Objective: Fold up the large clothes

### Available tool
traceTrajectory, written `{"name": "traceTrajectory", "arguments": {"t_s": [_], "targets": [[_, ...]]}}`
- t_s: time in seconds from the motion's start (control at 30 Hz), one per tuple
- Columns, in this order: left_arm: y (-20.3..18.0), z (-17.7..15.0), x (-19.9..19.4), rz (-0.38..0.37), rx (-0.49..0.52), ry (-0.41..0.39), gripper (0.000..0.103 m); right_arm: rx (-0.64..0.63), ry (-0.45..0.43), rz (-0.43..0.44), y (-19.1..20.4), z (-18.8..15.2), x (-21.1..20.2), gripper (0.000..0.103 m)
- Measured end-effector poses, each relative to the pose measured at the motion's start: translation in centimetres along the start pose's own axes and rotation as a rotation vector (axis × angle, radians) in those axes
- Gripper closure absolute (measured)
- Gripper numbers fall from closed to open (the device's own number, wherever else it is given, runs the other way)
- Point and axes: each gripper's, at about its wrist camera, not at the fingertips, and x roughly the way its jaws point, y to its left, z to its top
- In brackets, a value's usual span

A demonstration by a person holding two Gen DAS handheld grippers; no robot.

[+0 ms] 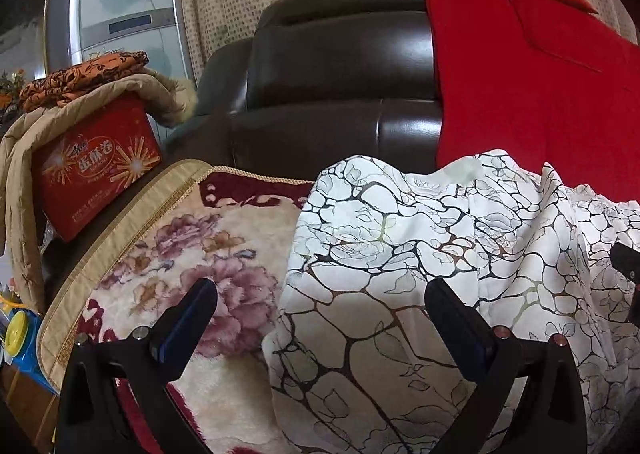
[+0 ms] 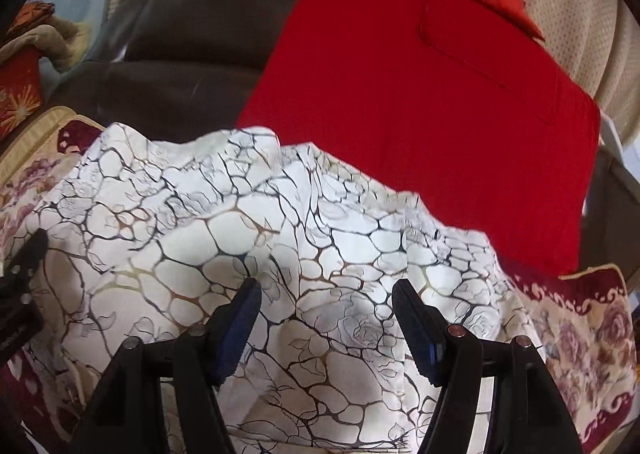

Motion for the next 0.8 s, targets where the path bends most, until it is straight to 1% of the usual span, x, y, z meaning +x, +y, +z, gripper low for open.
{"name": "traceTrajectory", "arguments": {"t_s": [0.27, 0.8], "targets": [[-0.8, -0.2, 0.0, -0.001, 0.02, -0.001, 0.0, 0.022, -0.017, 0.022, -1.1, -0.6, -1.2, 0.031], [-0.7, -0.2, -0.1, -0.001, 0.019, -0.003, 0.0, 0.034, -0.054, 0.024, -1.4, -0.4, -2.3, 0.031]]}}
